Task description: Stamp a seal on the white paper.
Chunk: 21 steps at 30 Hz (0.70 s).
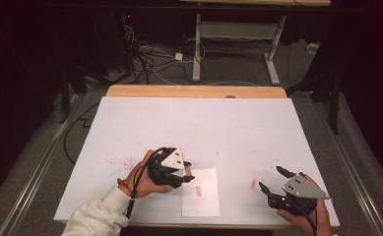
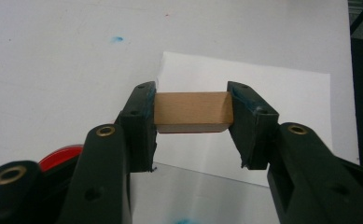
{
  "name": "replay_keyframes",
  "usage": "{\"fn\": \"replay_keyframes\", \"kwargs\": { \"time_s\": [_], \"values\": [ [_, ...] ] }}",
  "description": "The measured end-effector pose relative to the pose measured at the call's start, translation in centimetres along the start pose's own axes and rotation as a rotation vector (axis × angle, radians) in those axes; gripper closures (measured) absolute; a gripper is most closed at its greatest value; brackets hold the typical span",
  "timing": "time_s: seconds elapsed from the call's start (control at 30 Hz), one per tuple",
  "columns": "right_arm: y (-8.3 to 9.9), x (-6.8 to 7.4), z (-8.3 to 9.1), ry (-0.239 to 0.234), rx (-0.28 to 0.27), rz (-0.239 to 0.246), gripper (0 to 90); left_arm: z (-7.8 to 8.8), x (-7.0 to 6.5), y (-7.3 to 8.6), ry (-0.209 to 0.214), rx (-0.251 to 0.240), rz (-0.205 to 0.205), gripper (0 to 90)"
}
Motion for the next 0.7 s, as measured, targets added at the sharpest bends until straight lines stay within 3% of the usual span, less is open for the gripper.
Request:
{"fn": "replay_keyframes", "kwargs": {
  "time_s": [0.33, 0.7],
  "values": [
    [-0.3, 0.0, -0.4, -0.007, -0.004, 0.003, 27.7, 0.9, 0.7, 0.7, -0.033, 0.01, 0.008, 53.5],
    [-0.7, 0.2, -1.1, -0.023, -0.005, 0.008, 27.7, 1.8, 2.0, 1.8, -0.084, -0.003, 0.056, 53.5]
  ]
}}
Point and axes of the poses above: each handheld gripper's, and its own axes: z roughly backward along the jaws, y roughly out of its underside, x roughly to its left, the point moved 8 cm from there along -z, roughly forward along the jaws, and after that the axes turned 2 degrees about -z, right-handed, at the moved point
